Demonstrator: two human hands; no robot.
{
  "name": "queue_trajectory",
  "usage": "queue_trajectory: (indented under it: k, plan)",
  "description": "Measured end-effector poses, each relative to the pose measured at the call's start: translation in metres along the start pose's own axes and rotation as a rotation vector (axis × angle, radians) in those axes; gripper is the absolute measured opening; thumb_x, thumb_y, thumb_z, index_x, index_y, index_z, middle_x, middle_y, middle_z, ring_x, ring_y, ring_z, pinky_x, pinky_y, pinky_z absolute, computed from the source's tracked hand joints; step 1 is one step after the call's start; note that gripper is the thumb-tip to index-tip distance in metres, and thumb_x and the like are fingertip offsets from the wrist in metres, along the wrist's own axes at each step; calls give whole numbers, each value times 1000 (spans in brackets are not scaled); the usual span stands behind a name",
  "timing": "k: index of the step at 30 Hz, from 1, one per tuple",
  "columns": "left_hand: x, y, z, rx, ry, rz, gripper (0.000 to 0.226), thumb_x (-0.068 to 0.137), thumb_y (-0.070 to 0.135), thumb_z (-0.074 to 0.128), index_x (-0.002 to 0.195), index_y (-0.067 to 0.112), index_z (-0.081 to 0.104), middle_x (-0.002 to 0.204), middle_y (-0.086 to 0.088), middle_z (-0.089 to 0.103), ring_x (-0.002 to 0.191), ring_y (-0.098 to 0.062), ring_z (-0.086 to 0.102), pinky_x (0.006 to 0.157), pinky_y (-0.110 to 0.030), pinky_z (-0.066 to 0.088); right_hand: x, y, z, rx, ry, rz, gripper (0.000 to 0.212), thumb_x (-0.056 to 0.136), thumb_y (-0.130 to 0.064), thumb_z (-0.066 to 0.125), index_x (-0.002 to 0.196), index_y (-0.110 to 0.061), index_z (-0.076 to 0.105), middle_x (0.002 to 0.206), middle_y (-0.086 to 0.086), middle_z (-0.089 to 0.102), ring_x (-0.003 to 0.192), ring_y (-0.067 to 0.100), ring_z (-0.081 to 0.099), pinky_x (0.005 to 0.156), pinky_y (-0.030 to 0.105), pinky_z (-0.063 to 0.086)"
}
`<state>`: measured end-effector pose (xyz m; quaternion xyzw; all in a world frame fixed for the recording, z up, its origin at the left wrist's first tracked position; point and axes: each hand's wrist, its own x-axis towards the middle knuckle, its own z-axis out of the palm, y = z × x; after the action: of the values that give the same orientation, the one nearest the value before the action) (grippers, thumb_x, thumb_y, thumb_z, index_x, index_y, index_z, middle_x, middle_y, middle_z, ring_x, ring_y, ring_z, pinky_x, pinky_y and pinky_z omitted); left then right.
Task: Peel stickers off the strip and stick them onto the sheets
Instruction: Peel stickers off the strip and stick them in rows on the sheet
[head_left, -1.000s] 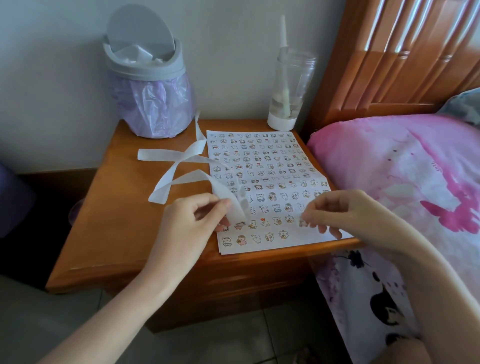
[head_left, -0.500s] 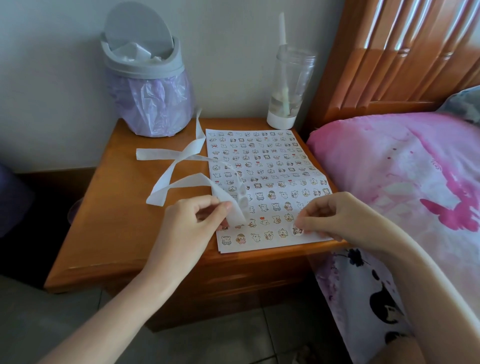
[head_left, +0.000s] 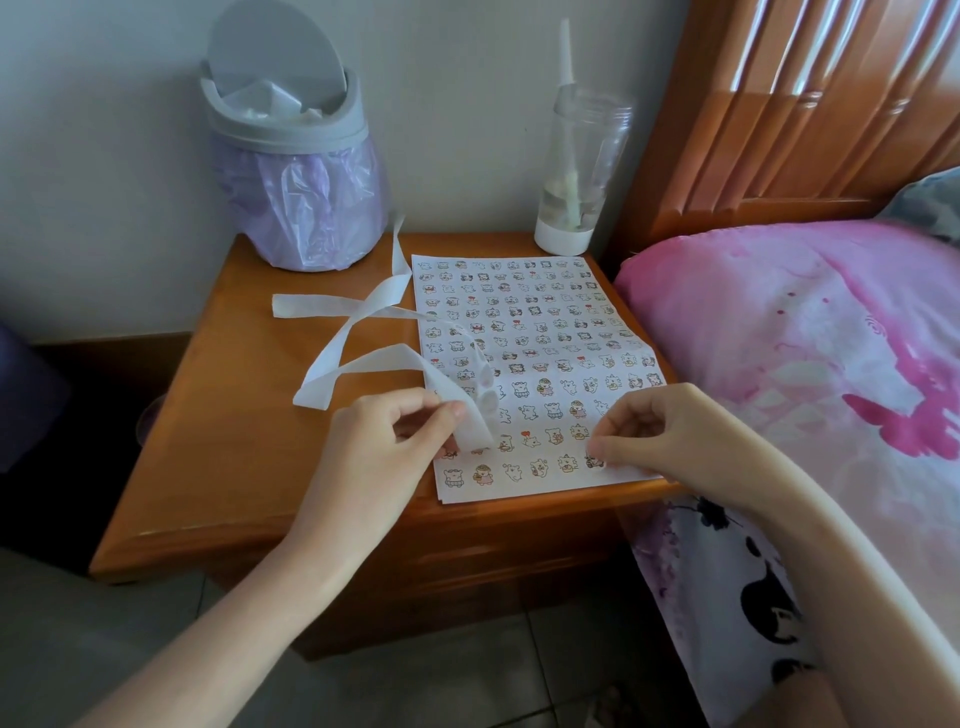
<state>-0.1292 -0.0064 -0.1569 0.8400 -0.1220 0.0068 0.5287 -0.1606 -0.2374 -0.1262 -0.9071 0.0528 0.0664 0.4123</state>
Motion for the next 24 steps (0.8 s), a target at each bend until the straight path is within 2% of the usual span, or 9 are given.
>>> queue_trajectory:
  k: [3,7,10,14,18,20,24]
  plan:
    - [0,0,0,1,-4,3,9,87,30,59,87,31,68,84,24,66,83,11,62,56,-4,46,0,1,2,-23,15,-24,8,74,-23,78,75,-17,72,68,-2,67,58,1,53,57,13,43]
    - [-1,0,0,13,-10,5,9,87,30,59,87,30,67,84,22,66,85,12,60,56,-3,46,1,4,4,-96,45,-36,19,69,-35,81,76,-22,68,64,-2,59,57,7,48,58,23,38]
    - [-1,0,0,16,-9,1,10,87,30,59,87,29,68,84,22,66,85,12,60,55,-2,45,3,5,3,-106,32,-40,25,69,-36,80,82,-24,62,57,-6,56,51,5,45,53,19,36]
    - [-2,0,1,36,1,3,13,87,30,59,91,25,70,87,20,67,83,5,64,56,-3,45,6,9,2,-98,22,-48,21,75,-31,77,84,-22,60,55,-6,53,47,1,42,54,20,35]
    - [-3,1,1,39,3,12,12,87,30,59,90,26,70,86,20,66,87,11,60,55,-1,44,6,13,0,-110,16,-64,14,81,-27,71,87,-20,60,54,-7,52,46,0,43,56,21,34]
    - [-2,1,1,45,1,9,13,87,30,59,91,26,70,88,20,66,83,5,64,54,-2,45,6,12,2,-107,22,-64,17,79,-30,73,86,-21,60,53,-8,52,47,1,42,54,20,33]
    - [-2,1,1,57,9,11,10,87,29,59,88,27,69,85,22,65,80,7,63,56,-3,46,6,10,5,-147,50,-49,22,75,-35,76,84,-22,60,57,-7,53,50,2,43,51,15,33]
